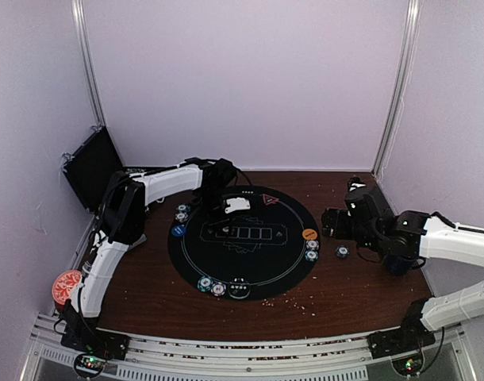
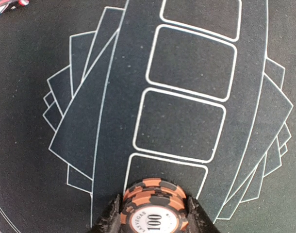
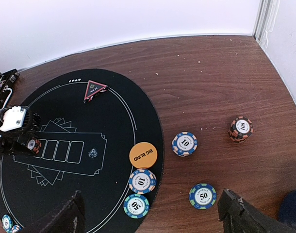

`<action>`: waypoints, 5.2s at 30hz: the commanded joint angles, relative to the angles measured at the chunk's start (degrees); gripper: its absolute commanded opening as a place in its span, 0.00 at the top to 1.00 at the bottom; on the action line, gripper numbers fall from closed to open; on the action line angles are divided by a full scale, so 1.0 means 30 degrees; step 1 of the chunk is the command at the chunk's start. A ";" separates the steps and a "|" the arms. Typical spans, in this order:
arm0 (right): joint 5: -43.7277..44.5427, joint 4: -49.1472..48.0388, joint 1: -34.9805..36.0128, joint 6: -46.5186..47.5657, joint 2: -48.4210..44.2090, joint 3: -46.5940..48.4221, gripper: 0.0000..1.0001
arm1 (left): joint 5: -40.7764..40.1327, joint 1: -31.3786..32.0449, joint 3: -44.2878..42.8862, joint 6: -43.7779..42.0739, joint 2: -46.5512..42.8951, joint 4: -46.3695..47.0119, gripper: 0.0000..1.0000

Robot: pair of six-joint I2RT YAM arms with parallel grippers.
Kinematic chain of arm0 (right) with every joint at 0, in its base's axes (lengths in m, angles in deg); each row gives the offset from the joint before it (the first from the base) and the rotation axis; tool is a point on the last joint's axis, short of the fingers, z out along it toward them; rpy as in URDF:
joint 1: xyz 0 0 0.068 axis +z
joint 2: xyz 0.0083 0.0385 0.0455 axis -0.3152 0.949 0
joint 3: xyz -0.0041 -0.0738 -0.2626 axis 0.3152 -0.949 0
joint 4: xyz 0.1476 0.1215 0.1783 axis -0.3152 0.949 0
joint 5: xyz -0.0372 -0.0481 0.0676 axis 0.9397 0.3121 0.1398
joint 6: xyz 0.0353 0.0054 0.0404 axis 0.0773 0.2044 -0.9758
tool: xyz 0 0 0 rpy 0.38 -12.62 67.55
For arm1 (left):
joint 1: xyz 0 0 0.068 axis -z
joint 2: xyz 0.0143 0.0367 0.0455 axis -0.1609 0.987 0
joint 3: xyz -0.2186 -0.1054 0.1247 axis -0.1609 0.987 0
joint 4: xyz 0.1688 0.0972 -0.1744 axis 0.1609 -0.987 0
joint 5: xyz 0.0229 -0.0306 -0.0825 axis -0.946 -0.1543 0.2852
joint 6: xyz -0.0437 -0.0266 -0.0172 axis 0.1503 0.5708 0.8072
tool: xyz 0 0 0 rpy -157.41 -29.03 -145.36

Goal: Distribute texas hold em gaming equipment
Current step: Pick up the pile of poker chips from the poker table mat, then place the poker chips pile at the poker chips pile, then pick up the pile of poker chips from the poker table mat.

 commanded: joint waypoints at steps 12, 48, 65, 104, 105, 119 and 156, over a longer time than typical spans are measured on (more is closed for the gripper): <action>0.0477 -0.0258 -0.0081 -0.0036 -0.0100 -0.0287 0.03 | -0.1599 -0.0608 -0.0082 0.1905 0.1680 0.0817 0.86; 0.0489 -0.0279 -0.0087 -0.0102 0.0042 -0.0327 0.04 | -0.4768 -0.4431 -0.0418 0.2740 0.1216 0.3492 0.87; 0.0498 -0.0302 -0.0086 -0.0090 0.0079 -0.0306 0.03 | -0.3824 -0.4420 -0.0001 0.2713 0.0119 0.3436 0.88; 0.0513 -0.0367 -0.0085 -0.0086 0.0291 -0.0275 0.03 | -0.1204 -0.2868 -0.1258 0.2401 -0.0081 0.4381 0.89; 0.0524 -0.0338 -0.0082 -0.0068 0.0312 -0.0272 0.03 | -0.1323 -0.2787 -0.1288 0.2366 -0.0022 0.4409 0.89; 0.0498 -0.0396 -0.0066 -0.0092 0.0366 -0.0307 0.04 | -0.2578 -0.2708 -0.1227 0.2390 0.0933 0.5164 0.85; 0.0467 -0.0448 -0.0086 -0.0079 0.0475 -0.0327 0.04 | -0.3149 -0.2824 -0.0240 0.2532 0.1572 0.6106 0.43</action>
